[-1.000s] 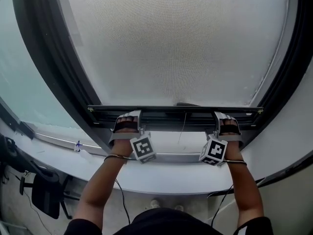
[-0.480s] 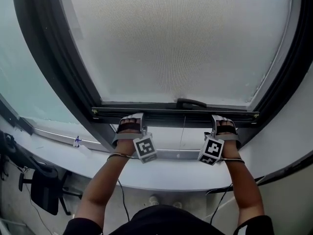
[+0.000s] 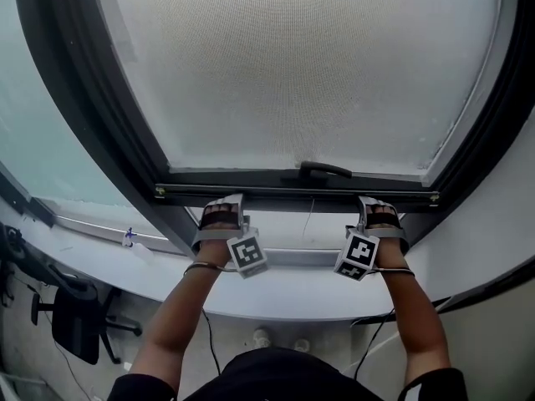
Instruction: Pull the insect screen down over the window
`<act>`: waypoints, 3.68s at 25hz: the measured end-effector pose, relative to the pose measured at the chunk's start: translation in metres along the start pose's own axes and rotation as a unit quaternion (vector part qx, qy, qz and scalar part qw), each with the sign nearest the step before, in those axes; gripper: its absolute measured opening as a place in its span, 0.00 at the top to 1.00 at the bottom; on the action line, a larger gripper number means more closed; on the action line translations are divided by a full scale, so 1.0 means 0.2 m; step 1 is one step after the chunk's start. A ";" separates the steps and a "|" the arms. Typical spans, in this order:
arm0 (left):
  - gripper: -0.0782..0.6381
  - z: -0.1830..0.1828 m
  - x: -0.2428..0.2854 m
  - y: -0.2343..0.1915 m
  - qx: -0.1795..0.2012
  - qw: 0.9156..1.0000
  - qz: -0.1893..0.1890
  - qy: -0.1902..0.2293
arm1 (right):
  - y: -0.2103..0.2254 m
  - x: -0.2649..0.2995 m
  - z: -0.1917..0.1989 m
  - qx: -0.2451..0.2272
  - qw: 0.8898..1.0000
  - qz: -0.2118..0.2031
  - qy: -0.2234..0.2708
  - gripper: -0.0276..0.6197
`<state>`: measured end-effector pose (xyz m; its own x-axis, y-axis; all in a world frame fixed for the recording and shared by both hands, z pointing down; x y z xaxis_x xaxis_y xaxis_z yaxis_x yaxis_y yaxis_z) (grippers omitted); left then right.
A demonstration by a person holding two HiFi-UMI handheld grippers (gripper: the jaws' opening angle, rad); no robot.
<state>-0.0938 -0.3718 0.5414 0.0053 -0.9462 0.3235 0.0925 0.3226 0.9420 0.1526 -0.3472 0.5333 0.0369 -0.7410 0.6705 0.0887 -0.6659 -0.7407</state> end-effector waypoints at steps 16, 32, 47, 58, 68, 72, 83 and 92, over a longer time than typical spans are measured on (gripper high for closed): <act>0.47 0.01 -0.01 -0.02 0.029 0.999 0.023 -0.001 | -0.01 0.00 -0.01 -0.001 1.000 -0.006 -0.022 0.37; 0.47 0.01 0.02 0.02 0.024 1.000 -0.018 0.008 | -0.01 0.04 -0.01 0.010 0.999 0.004 -0.031 0.37; 0.47 0.01 0.01 -0.02 0.013 1.000 0.017 0.007 | 0.00 -0.01 0.02 0.015 0.999 -0.030 -0.036 0.38; 0.47 -0.08 -0.18 -0.11 -0.091 0.994 0.016 0.062 | 0.05 -0.20 -0.06 0.065 0.994 0.037 0.075 0.38; 0.57 -0.25 -0.46 -0.27 -0.387 0.907 0.008 0.169 | 0.13 -0.55 -0.10 0.258 0.930 0.077 0.249 0.56; 0.71 -0.30 -0.56 -0.31 -0.430 0.883 -0.032 0.183 | 0.11 -0.65 -0.09 0.300 0.899 0.101 0.303 0.67; 0.89 -0.31 -0.78 -0.28 -0.566 0.799 -0.072 0.191 | -0.04 -0.79 -0.03 0.430 0.812 0.117 0.377 0.95; 0.89 -0.15 -0.90 -0.16 -0.653 0.737 -0.043 0.169 | -0.19 -0.91 -0.08 0.482 0.784 0.105 0.376 0.95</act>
<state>-0.0672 -0.2129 0.4505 0.1711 -0.9851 0.0195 0.9852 0.1711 -0.0042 0.1268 -0.1888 0.4398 -0.4138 -0.9087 0.0552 0.8842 -0.4155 -0.2134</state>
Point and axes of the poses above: the fingertips, and each gripper's own axes: x forward along the fingers, y to its right, z out of its underside, the point moved 4 cm from there along -x, backward along the fingers, and after that the axes turned 9 degrees about -z, right-handed, at the moved point
